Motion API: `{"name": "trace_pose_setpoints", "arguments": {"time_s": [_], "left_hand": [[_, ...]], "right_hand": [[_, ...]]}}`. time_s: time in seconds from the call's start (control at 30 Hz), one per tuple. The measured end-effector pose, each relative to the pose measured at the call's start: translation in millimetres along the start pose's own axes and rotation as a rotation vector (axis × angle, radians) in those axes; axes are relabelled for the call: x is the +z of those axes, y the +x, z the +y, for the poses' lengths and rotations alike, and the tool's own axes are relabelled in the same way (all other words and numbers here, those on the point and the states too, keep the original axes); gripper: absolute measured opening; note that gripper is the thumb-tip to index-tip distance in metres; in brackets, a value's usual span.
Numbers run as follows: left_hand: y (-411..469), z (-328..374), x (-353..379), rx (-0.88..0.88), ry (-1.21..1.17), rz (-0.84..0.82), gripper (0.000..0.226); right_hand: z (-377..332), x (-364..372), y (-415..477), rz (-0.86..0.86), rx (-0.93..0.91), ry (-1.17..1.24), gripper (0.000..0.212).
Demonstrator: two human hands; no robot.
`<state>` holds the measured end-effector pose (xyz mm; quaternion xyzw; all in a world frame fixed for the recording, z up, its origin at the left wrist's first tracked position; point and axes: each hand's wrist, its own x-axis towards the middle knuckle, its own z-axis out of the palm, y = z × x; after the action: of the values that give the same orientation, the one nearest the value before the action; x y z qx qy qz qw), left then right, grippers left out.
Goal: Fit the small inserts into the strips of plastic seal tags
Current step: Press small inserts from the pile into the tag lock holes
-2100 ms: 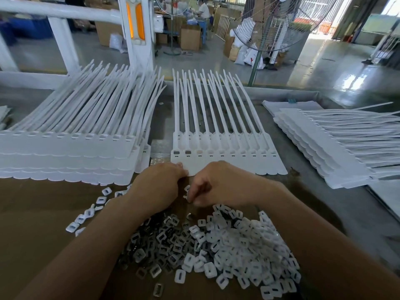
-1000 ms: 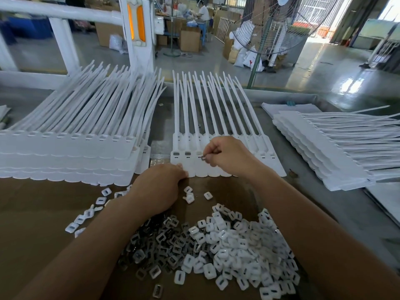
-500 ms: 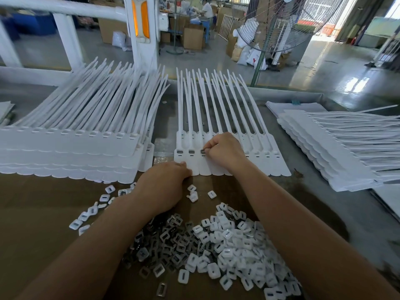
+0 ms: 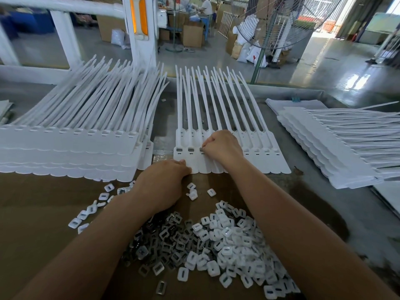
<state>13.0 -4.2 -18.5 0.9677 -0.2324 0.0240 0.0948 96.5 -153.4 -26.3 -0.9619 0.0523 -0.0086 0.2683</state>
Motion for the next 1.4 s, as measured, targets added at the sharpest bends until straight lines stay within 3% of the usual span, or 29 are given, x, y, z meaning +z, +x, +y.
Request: {"name": "trace_pose_setpoints", "arguments": {"time_s": [0.13, 0.73, 0.87, 1.2, 1.4], "left_hand": [[-0.7, 0.1, -0.6, -0.008, 0.005, -0.006, 0.04], [0.1, 0.5, -0.5, -0.034, -0.015, -0.015, 0.042], [0.0, 0.6, -0.4, -0.027, -0.002, -0.01, 0.042], [1.4, 0.3, 1.4, -0.019, 0.016, -0.006, 0.043], [1.0, -0.1, 1.1, -0.006, 0.014, 0.003, 0.041]], "right_hand": [[-0.2, 0.2, 0.0, 0.025, 0.035, 0.039, 0.013], [8.7, -9.5, -4.4, -0.028, -0.06, 0.127, 0.012], [11.6, -10.4, -15.0, 0.068, -0.226, 0.01, 0.019], [24.1, -17.8, -38.4, -0.018, -0.488, -0.468, 0.05], [20.1, -16.6, -38.4, -0.013, -0.469, -0.415, 0.05]]}}
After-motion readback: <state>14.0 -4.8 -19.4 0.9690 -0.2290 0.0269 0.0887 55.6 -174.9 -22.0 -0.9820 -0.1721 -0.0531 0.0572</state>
